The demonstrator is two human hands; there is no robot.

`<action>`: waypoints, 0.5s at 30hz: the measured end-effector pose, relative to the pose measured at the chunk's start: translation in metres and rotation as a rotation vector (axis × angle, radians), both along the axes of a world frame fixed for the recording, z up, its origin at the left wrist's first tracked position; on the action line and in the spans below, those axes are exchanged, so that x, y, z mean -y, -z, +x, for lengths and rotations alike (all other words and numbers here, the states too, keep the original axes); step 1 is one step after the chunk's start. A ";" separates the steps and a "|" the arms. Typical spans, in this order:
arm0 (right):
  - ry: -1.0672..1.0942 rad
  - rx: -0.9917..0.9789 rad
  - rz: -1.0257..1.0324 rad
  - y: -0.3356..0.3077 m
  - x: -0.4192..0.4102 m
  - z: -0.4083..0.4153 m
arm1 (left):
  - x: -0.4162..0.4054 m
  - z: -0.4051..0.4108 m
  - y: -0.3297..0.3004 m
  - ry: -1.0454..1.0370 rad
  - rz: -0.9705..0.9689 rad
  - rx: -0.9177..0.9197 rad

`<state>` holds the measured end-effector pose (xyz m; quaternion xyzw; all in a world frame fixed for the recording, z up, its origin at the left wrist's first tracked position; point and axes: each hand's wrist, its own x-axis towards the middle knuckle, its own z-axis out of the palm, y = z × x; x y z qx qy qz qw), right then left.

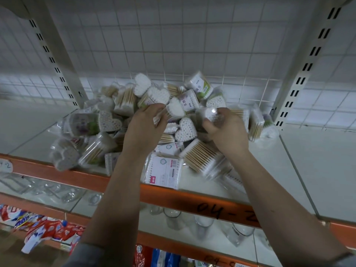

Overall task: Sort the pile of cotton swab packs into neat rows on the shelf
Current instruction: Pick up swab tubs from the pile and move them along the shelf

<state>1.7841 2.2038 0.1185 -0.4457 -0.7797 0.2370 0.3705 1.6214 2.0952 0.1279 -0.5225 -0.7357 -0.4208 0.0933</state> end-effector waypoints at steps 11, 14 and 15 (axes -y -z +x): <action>0.069 -0.403 -0.102 0.004 0.012 0.025 | -0.022 -0.007 0.002 0.020 -0.135 0.039; 0.080 -0.409 -0.144 0.011 0.016 0.026 | -0.027 -0.009 0.001 0.028 -0.142 0.072; 0.083 -0.413 -0.159 0.012 0.017 0.026 | -0.028 -0.010 0.001 0.020 -0.138 0.070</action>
